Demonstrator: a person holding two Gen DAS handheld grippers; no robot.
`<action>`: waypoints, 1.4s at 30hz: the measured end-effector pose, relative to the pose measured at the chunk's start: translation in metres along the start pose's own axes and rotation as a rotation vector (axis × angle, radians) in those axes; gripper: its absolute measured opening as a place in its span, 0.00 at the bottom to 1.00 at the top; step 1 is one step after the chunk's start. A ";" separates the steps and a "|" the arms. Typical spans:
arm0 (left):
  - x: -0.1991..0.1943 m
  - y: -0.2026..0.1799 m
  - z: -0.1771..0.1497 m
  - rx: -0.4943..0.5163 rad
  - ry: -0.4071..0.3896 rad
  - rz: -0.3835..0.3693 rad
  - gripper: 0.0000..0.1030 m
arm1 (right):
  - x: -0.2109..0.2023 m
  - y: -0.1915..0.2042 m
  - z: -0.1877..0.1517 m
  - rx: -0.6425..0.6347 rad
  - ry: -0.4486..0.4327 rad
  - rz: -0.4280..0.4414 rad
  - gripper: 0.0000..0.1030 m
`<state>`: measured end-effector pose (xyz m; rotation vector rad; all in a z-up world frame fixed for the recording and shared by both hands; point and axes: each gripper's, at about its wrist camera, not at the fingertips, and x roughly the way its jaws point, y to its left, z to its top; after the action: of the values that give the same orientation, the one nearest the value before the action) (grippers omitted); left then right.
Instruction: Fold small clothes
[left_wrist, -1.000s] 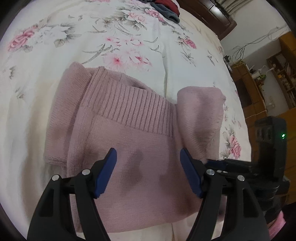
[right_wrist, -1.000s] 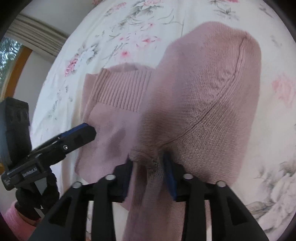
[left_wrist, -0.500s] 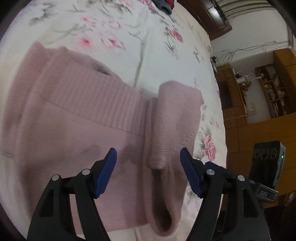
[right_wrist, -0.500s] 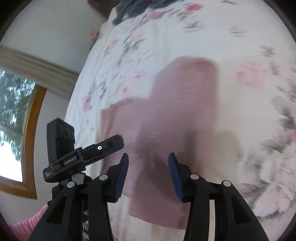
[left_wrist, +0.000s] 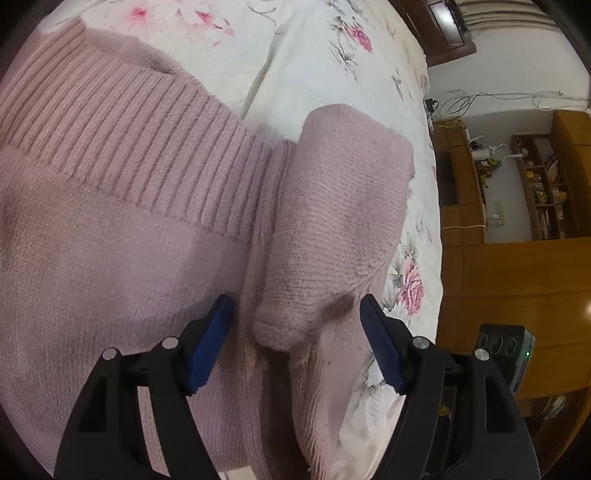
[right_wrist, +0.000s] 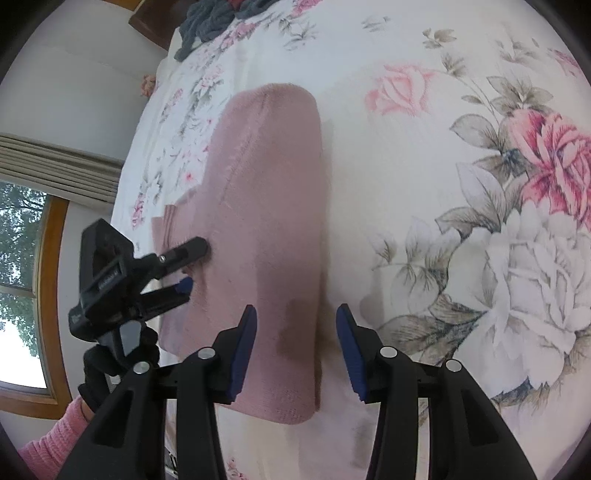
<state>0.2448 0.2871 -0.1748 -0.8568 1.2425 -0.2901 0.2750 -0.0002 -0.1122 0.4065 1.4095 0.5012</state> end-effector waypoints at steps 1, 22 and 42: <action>0.000 -0.002 0.000 0.008 -0.010 0.007 0.48 | 0.001 -0.001 0.000 0.003 0.003 0.002 0.45; -0.121 -0.015 -0.005 0.090 -0.292 -0.002 0.18 | 0.011 0.007 -0.012 -0.012 0.032 0.025 0.46; -0.164 0.120 -0.006 0.000 -0.346 0.201 0.17 | 0.085 0.090 -0.041 -0.191 0.219 0.062 0.61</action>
<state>0.1547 0.4667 -0.1438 -0.7389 0.9938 0.0212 0.2333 0.1209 -0.1378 0.2472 1.5461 0.7418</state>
